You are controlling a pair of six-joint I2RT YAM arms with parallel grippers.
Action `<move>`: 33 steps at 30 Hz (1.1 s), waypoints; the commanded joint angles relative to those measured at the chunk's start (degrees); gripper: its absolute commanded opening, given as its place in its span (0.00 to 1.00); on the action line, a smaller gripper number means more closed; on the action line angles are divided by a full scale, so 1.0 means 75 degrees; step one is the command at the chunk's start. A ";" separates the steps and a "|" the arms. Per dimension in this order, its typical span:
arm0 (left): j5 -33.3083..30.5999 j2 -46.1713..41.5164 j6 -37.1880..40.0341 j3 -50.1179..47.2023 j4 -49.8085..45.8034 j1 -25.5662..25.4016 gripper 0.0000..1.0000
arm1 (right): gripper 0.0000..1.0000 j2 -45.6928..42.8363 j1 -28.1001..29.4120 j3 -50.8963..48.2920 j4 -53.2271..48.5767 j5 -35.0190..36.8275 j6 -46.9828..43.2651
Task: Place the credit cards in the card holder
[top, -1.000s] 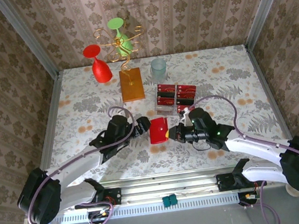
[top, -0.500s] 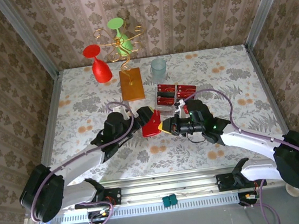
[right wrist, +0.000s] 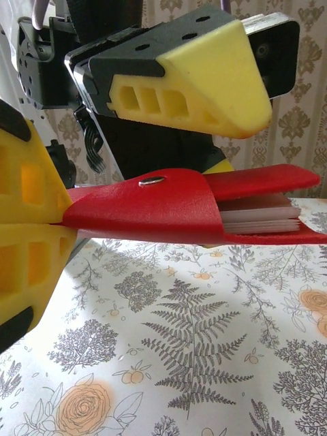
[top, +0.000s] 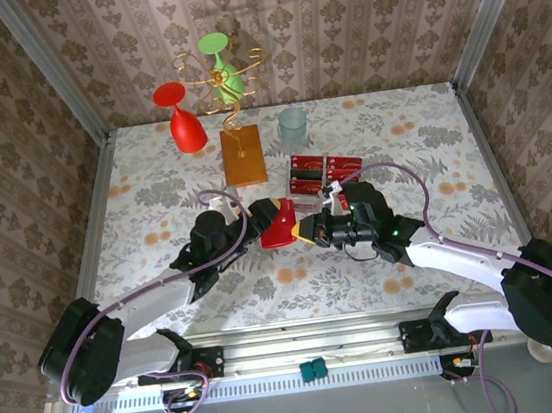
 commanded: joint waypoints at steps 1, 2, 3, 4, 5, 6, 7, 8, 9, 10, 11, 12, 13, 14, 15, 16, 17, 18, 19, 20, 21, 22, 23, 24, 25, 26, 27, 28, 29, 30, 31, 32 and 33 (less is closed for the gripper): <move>0.0122 -0.0151 -0.0014 -0.0117 0.0442 0.0028 0.57 | 0.00 0.0028 -0.0078 -0.0124 0.0367 -0.0181 0.0108; 0.0110 -0.0151 -0.0027 -0.0129 0.0456 0.0017 0.55 | 0.00 0.0019 -0.0094 -0.0155 0.0363 -0.0180 0.0106; 0.0109 -0.0145 -0.0026 -0.0129 0.0467 0.0017 0.54 | 0.00 0.0007 -0.0103 -0.0173 0.0353 -0.0175 0.0114; 0.0109 -0.0140 -0.0015 -0.0129 0.0489 0.0016 0.52 | 0.00 0.0007 -0.0104 -0.0193 0.0345 -0.0169 0.0104; 0.0109 -0.0140 -0.0013 -0.0129 0.0519 0.0019 0.50 | 0.00 -0.0003 -0.0113 -0.0205 0.0344 -0.0169 0.0106; 0.0101 -0.0145 -0.0013 -0.0138 0.0531 0.0024 0.48 | 0.00 0.0006 -0.0138 -0.0229 0.0336 -0.0184 0.0094; 0.0098 -0.0140 -0.0019 -0.0141 0.0552 0.0017 0.47 | 0.00 0.0000 -0.0144 -0.0251 0.0341 -0.0184 0.0094; 0.0089 -0.0135 -0.0007 -0.0141 0.0537 0.0020 0.43 | 0.00 0.0000 -0.0162 -0.0275 0.0352 -0.0181 0.0105; 0.0086 -0.0128 -0.0003 -0.0141 0.0551 0.0018 0.40 | 0.00 0.0007 -0.0174 -0.0298 0.0354 -0.0186 0.0110; 0.0086 -0.0119 0.0007 -0.0141 0.0549 0.0027 0.38 | 0.00 0.0006 -0.0183 -0.0307 0.0353 -0.0184 0.0104; 0.0106 -0.0102 0.0013 -0.0130 0.0546 0.0018 0.34 | 0.00 0.0007 -0.0186 -0.0321 0.0382 -0.0180 0.0118; 0.0120 -0.0074 0.0020 -0.0129 0.0559 0.0022 0.30 | 0.00 0.0007 -0.0197 -0.0322 0.0399 -0.0192 0.0115; 0.0141 -0.0050 0.0020 -0.0129 0.0572 0.0022 0.26 | 0.00 0.0007 -0.0201 -0.0320 0.0393 -0.0192 0.0119; 0.0166 -0.0009 0.0010 -0.0129 0.0613 0.0025 0.22 | 0.00 0.0013 -0.0210 -0.0322 0.0391 -0.0206 0.0117; 0.0200 0.0033 0.0004 -0.0129 0.0669 0.0026 0.17 | 0.00 0.0019 -0.0230 -0.0314 0.0368 -0.0213 0.0101; 0.0214 0.0067 0.0010 -0.0129 0.0710 0.0018 0.13 | 0.00 0.0013 -0.0264 -0.0301 0.0311 -0.0253 0.0065; 0.0226 0.0094 0.0026 -0.0129 0.0741 0.0018 0.08 | 0.09 -0.0022 -0.0356 -0.0277 0.0158 -0.0297 -0.0025; 0.0222 0.0120 0.0051 -0.0129 0.0714 0.0024 0.03 | 0.19 -0.0119 -0.0458 -0.0231 -0.0166 -0.0271 -0.0187; 0.0205 0.0137 0.0084 -0.0129 0.0685 0.0018 0.00 | 0.28 -0.0260 -0.0552 -0.0181 -0.0551 -0.0178 -0.0389; 0.0193 0.0159 0.0121 -0.0129 0.0659 0.0022 0.00 | 0.35 -0.0455 -0.0640 -0.0062 -0.1165 0.0021 -0.0719; 0.0191 0.0182 0.0169 -0.0129 0.0635 0.0023 0.00 | 0.40 -0.0678 -0.0694 0.0102 -0.2065 0.0352 -0.1174; 0.0202 0.0205 0.0202 -0.0123 0.0590 0.0026 0.00 | 0.44 -0.0836 -0.0702 0.0327 -0.2758 0.0685 -0.1629; 0.0212 0.0229 0.0241 -0.0117 0.0556 0.0025 0.00 | 0.46 -0.0965 -0.0702 0.0618 -0.3556 0.1101 -0.2160; 0.0215 0.0247 0.0293 -0.0097 0.0518 0.0021 0.00 | 0.48 -0.1032 -0.0682 0.0890 -0.4169 0.1519 -0.2599; 0.0215 0.0247 0.0331 -0.0088 0.0470 0.0011 0.00 | 0.49 -0.1059 -0.0658 0.1094 -0.4556 0.1809 -0.2907; 0.0175 0.0246 0.0380 -0.0082 0.0416 -0.0013 0.00 | 0.51 -0.1040 -0.0622 0.1302 -0.4926 0.2127 -0.3184; 0.0115 0.0236 0.0404 -0.0077 0.0387 -0.0034 0.00 | 0.52 -0.0979 -0.0560 0.1491 -0.5130 0.2347 -0.3396; 0.0048 0.0230 0.0429 -0.0087 0.0364 -0.0070 0.00 | 0.53 -0.0898 -0.0492 0.1645 -0.5250 0.2507 -0.3535; -0.0021 0.0224 0.0441 -0.0082 0.0332 -0.0089 0.00 | 0.53 -0.0782 -0.0360 0.1828 -0.5374 0.2679 -0.3674; -0.0084 0.0224 0.0433 -0.0093 0.0338 -0.0117 0.00 | 0.55 -0.0643 -0.0200 0.2008 -0.5461 0.2871 -0.3794; -0.0134 0.0224 0.0435 -0.0094 0.0348 -0.0147 0.00 | 0.56 -0.0517 -0.0072 0.2179 -0.5524 0.3034 -0.3870; -0.0185 0.0223 0.0432 -0.0094 0.0343 -0.0187 0.00 | 0.57 -0.0385 0.0129 0.2343 -0.5570 0.3222 -0.3967; -0.0234 0.0224 0.0444 -0.0077 0.0338 -0.0212 0.00 | 0.58 -0.0245 0.0315 0.2501 -0.5612 0.3439 -0.4059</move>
